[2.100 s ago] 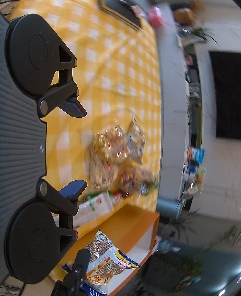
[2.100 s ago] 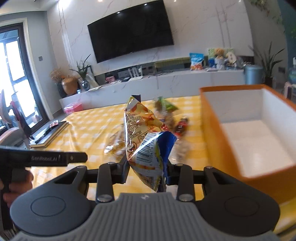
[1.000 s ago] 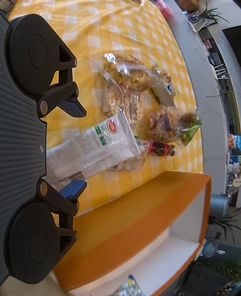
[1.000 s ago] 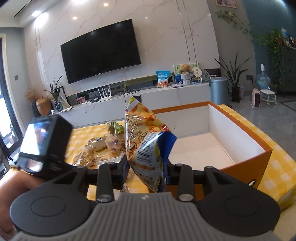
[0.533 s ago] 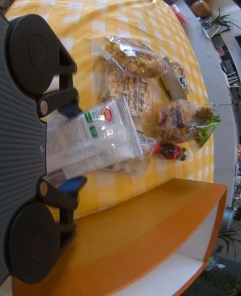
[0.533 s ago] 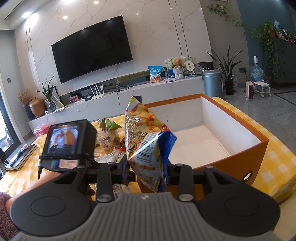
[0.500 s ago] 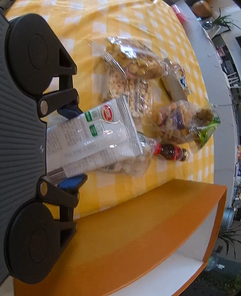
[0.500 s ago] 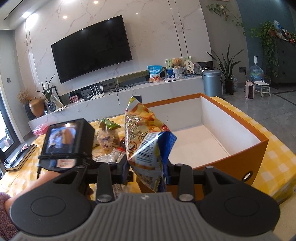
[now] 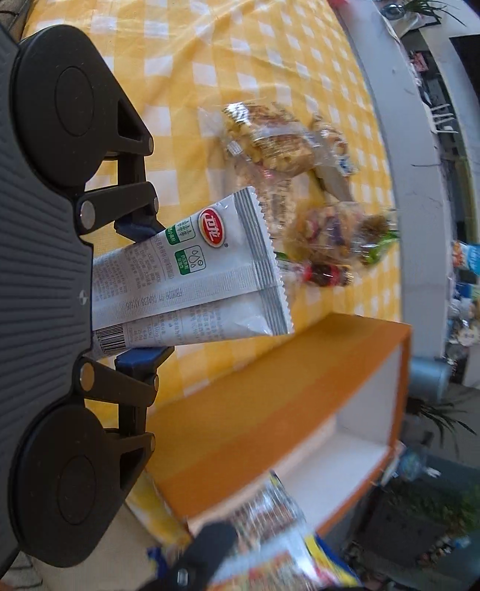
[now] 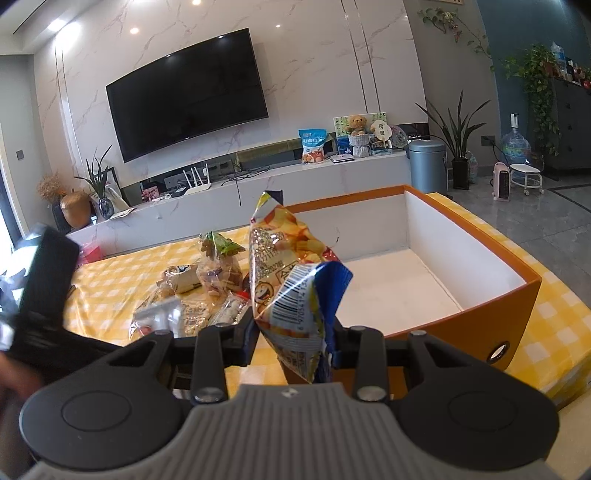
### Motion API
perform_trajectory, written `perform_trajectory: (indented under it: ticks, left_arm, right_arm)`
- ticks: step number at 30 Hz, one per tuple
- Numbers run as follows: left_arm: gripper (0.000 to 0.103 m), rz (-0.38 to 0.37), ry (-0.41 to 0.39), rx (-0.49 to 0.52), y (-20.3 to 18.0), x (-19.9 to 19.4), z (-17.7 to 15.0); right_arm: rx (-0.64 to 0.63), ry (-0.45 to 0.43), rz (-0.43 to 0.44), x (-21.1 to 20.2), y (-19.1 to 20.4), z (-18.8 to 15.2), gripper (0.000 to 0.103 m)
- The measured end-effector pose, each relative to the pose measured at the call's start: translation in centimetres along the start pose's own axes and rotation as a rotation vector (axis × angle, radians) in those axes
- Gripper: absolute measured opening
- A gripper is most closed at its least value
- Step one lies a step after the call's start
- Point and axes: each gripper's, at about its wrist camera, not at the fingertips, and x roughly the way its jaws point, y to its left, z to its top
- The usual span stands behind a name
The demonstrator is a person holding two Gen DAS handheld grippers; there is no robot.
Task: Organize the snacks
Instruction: 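Carry the sachet and chip bag into the orange box and release both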
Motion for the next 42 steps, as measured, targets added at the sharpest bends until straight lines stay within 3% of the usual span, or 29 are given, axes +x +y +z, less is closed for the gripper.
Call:
perform_trajectory:
  ticks: [6,10,15,21,26,30,36,42]
  left_arm:
    - [0.059,-0.097,-0.044,-0.040,0.8,-2.8,0.7]
    - [0.057,-0.101,-0.046,-0.075,1.2,-3.3,0.8]
    - [0.057,-0.201,-0.021,-0.150,2.5,-4.1,0.6]
    - [0.057,-0.230,-0.078,-0.084,1.8,-6.4,1.1]
    - [0.057,-0.266,-0.090,-0.057,0.9,-7.0,2.4]
    - [0.057,-0.286,-0.115,-0.034,-0.2,-7.3,3.6]
    - [0.057,-0.364,-0.084,-0.015,-2.7,-5.9,6.0]
    - [0.057,-0.414,-0.021,-0.023,-5.6,-2.6,8.3]
  right_arm:
    - [0.012,-0.046,0.042,-1.1,-0.1,0.6,0.035]
    - [0.001,-0.081,0.061,-2.0,0.0,1.4,0.035]
    - [-0.039,-0.115,0.073,-3.7,0.3,2.8,0.035]
    - [-0.117,-0.080,0.073,-4.0,-1.0,4.9,0.035]
    - [-0.154,0.016,-0.011,-1.5,-4.1,6.9,0.035]
    - [-0.107,0.045,0.003,0.9,-7.0,7.4,0.035]
    - [0.102,0.027,0.099,1.8,-10.5,4.6,0.035]
    - [0.133,-0.026,0.064,0.7,-11.6,4.1,0.035]
